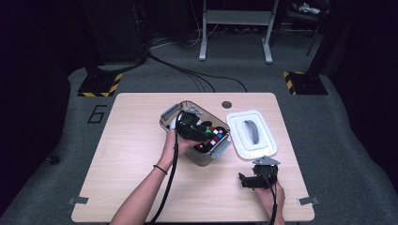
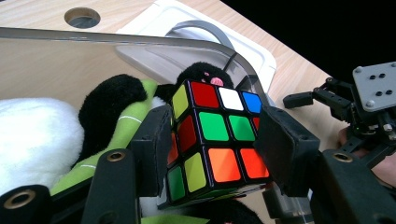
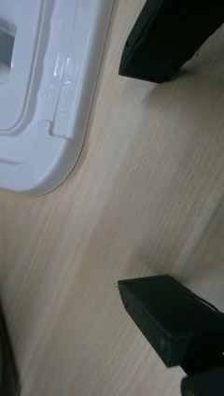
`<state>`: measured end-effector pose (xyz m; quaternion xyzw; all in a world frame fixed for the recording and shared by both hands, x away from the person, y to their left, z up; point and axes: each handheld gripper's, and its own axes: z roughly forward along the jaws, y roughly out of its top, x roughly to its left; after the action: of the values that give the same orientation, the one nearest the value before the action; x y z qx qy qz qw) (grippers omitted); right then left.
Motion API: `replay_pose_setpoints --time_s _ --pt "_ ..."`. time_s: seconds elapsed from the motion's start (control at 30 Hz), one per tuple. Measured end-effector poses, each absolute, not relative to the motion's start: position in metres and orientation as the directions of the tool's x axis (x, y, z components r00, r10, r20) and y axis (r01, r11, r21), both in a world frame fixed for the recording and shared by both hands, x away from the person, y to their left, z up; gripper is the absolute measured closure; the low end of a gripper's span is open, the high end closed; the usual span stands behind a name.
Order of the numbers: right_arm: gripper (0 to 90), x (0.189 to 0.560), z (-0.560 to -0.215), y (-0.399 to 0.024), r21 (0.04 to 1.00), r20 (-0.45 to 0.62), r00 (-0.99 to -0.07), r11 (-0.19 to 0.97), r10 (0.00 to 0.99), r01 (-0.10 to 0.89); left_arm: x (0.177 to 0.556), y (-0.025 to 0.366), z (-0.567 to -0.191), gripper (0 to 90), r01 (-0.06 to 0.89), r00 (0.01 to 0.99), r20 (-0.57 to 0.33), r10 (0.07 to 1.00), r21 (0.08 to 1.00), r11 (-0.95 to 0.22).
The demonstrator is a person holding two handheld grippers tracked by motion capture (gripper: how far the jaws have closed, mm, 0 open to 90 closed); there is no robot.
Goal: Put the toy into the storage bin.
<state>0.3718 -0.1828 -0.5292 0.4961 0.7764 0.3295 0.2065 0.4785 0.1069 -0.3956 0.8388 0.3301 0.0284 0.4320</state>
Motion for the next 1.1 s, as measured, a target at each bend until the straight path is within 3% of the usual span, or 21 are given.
replay_pose_setpoints --time_s 0.23,0.43,0.63,1.1 --pt "0.0 0.372 -0.529 -0.183 0.714 0.002 -0.428 0.298 0.904 0.633 0.475 0.108 -0.391 45.1 0.531 0.777 -0.242 0.581 0.747 -0.4" --pt "0.0 0.372 -0.529 -0.183 0.713 0.004 -0.429 0.298 0.903 0.634 0.467 0.119 -0.381 26.9 0.524 0.751 -0.183 0.634 0.749 -0.405" --pt "0.0 0.372 -0.529 -0.184 0.714 0.003 -0.43 0.3 0.903 0.633 0.459 0.149 -0.378 16.3 0.525 0.718 -0.153 0.679 0.759 -0.385" --pt "0.0 0.372 -0.529 -0.184 0.714 0.001 -0.432 0.302 0.902 0.632 0.427 0.246 -0.406 7.5 0.588 0.577 -0.121 0.807 0.747 -0.309"
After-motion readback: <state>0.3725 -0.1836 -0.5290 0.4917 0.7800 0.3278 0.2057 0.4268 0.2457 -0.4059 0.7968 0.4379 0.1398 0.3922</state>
